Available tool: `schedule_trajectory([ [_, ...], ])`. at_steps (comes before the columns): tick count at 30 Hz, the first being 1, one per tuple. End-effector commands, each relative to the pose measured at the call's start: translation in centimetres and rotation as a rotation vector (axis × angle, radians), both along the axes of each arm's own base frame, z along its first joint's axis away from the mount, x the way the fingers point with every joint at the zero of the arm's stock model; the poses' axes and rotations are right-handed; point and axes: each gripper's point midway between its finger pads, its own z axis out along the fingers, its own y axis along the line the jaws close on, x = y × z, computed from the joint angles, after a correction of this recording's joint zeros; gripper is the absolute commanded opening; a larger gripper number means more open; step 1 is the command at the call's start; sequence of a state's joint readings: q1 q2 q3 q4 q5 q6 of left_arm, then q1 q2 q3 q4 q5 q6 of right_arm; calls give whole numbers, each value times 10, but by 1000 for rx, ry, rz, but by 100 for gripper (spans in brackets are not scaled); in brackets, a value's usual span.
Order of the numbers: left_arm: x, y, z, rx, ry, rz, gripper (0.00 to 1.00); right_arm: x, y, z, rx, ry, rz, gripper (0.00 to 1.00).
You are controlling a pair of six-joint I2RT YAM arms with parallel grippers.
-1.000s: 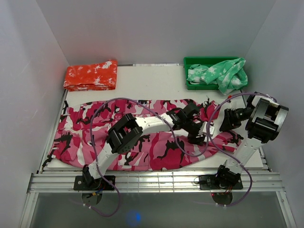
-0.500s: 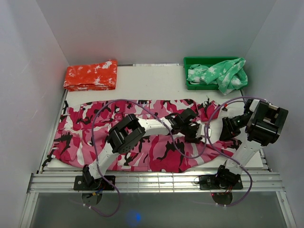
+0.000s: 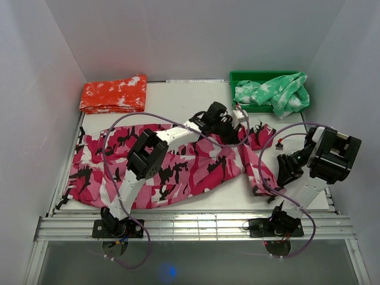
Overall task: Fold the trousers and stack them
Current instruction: Flatten the trousers out
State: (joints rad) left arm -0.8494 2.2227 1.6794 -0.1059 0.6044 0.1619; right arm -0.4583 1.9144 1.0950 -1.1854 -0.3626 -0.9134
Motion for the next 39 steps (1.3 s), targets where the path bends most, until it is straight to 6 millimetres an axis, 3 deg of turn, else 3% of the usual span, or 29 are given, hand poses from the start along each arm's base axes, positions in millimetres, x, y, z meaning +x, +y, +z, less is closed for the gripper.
schedule_trajectory([
  [1,45,21,-33,114,255,224,0,11,-33,-1,-106,-82,53,46],
  [5,42,33,-54,157,313,241,13,38,-42,33,-77,-228,18,62],
  [7,37,44,-76,221,385,263,14,51,-42,56,-57,-330,-3,67],
  [9,35,52,-83,231,419,288,15,60,-38,85,-39,-464,41,70],
  [11,30,61,-92,245,461,305,30,59,-30,98,-29,-550,81,73],
  [12,28,61,-91,242,483,307,49,60,-25,111,-51,-629,122,75],
  [14,27,62,-81,213,509,280,61,58,-2,116,-49,-672,207,74],
  [16,25,59,-61,160,517,233,67,52,30,118,-39,-728,316,73],
  [17,29,57,-40,118,501,217,69,51,39,118,-39,-748,347,73],
  [18,30,56,-26,88,496,198,76,49,58,114,-42,-803,424,73],
  [21,43,56,35,-31,449,164,82,41,76,100,-101,-852,523,73],
  [22,46,57,50,-56,447,162,83,36,85,84,-113,-854,585,74],
  [23,53,62,65,-82,441,168,90,32,88,78,-118,-848,590,74],
  [24,55,65,89,-116,421,163,90,28,98,74,-113,-857,635,75],
  [27,67,85,130,-167,393,205,92,23,100,54,-162,-849,659,76],
  [28,74,96,136,-171,385,231,92,19,100,45,-169,-840,662,77],
  [30,75,114,154,-174,353,269,92,34,104,43,-205,-909,652,81],
  [33,87,160,148,-133,318,376,93,48,110,30,-236,-949,642,82],
  [34,92,185,161,-139,281,425,93,51,108,26,-258,-945,637,82],
  [35,91,203,150,-106,282,468,93,52,109,22,-263,-938,635,82],
  [36,90,222,144,-61,265,500,92,52,110,13,-264,-909,647,78],
  [37,97,255,153,-43,217,587,92,53,106,8,-292,-886,637,73],
  [38,94,276,139,0,232,635,92,53,104,0,-301,-854,640,66],
  [39,89,299,130,57,210,656,91,57,100,-1,-326,-849,643,45],
])
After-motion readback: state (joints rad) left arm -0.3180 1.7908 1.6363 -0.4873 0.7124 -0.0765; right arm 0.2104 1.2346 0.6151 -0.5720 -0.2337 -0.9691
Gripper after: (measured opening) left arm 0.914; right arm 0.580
